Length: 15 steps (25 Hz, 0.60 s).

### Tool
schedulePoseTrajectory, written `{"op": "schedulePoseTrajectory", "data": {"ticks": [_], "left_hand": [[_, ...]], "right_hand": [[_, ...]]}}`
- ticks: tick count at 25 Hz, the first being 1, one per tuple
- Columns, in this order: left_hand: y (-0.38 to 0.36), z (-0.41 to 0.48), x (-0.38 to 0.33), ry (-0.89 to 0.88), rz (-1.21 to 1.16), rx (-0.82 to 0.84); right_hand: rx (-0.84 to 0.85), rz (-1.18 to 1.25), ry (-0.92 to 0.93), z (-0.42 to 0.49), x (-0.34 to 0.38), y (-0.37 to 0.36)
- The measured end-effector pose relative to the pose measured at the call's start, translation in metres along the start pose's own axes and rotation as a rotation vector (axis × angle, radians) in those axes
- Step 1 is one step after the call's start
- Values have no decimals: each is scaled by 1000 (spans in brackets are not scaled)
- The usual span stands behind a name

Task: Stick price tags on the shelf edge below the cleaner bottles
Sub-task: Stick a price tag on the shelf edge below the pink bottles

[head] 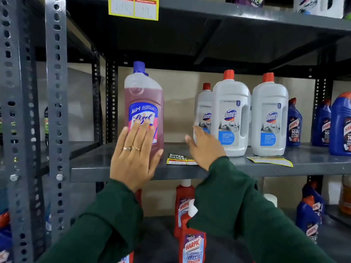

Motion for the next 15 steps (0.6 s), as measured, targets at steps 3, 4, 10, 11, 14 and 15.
{"op": "schedulePoseTrajectory", "data": {"ticks": [3, 4, 10, 11, 14, 15], "left_hand": [[-11, -34, 3, 19, 7, 65], [-15, -48, 2, 11, 40, 96], [-9, -47, 1, 74, 26, 137], [-6, -47, -1, 132, -28, 158], [5, -40, 1, 345, -450, 182], [9, -38, 3, 361, -602, 198]], "right_hand": [[408, -158, -127, 2, -2, -25], [477, -170, -162, 1, -2, -27], [279, 79, -194, -7, 4, -24], [213, 170, -193, -13, 8, -23], [63, 541, -80, -37, 35, -13], [47, 589, -3, -46, 46, -12]]}}
Point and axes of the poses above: each hand's wrist, its own z-axis towards the middle knuckle, its own y-axis out of the back of the hand, x = y × z, the point moved 2 cm from there along z, towards the middle knuckle, and after that the axes turned 8 degrees about -z, right-handed, at the moved point
